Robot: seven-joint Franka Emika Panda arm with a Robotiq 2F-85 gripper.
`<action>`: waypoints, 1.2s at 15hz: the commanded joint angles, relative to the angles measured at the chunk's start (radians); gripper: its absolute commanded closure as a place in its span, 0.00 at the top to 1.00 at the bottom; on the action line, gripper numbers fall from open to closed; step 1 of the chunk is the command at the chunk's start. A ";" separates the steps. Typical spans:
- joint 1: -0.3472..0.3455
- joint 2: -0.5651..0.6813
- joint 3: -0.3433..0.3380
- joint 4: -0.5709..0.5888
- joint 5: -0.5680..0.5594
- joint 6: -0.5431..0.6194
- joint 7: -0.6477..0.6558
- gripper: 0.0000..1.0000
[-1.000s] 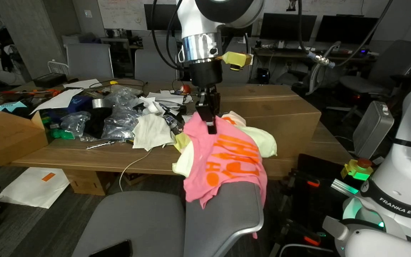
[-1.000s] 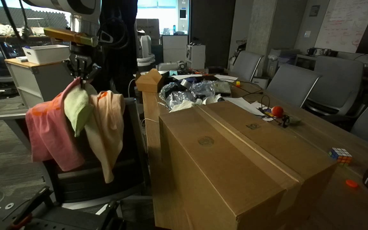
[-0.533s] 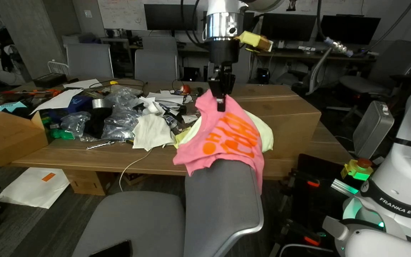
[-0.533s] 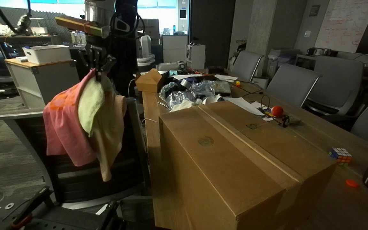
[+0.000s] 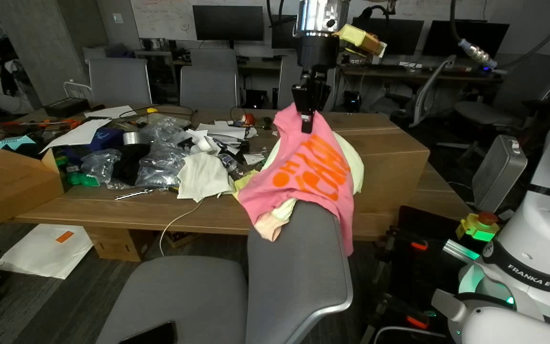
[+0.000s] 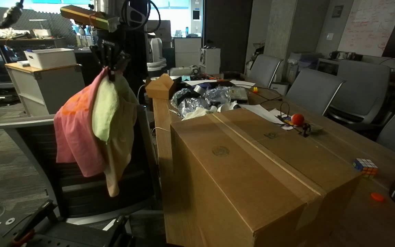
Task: Put the shirts on the back of the chair onto the box
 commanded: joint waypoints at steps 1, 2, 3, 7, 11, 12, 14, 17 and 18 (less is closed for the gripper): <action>-0.015 -0.069 0.004 -0.011 -0.029 0.010 0.063 0.02; -0.017 -0.080 0.003 -0.006 -0.035 0.003 0.074 0.02; -0.021 -0.095 0.002 -0.005 -0.040 -0.001 0.085 0.02; -0.038 -0.153 0.005 0.015 -0.065 -0.031 0.138 0.02; -0.051 -0.200 0.006 0.044 -0.083 -0.069 0.179 0.02; -0.054 -0.211 0.005 0.049 -0.083 -0.076 0.186 0.02; -0.061 -0.232 0.003 0.065 -0.086 -0.098 0.194 0.02; -0.074 -0.249 0.001 0.098 -0.094 -0.134 0.208 0.02; -0.081 -0.249 -0.001 0.113 -0.099 -0.144 0.211 0.02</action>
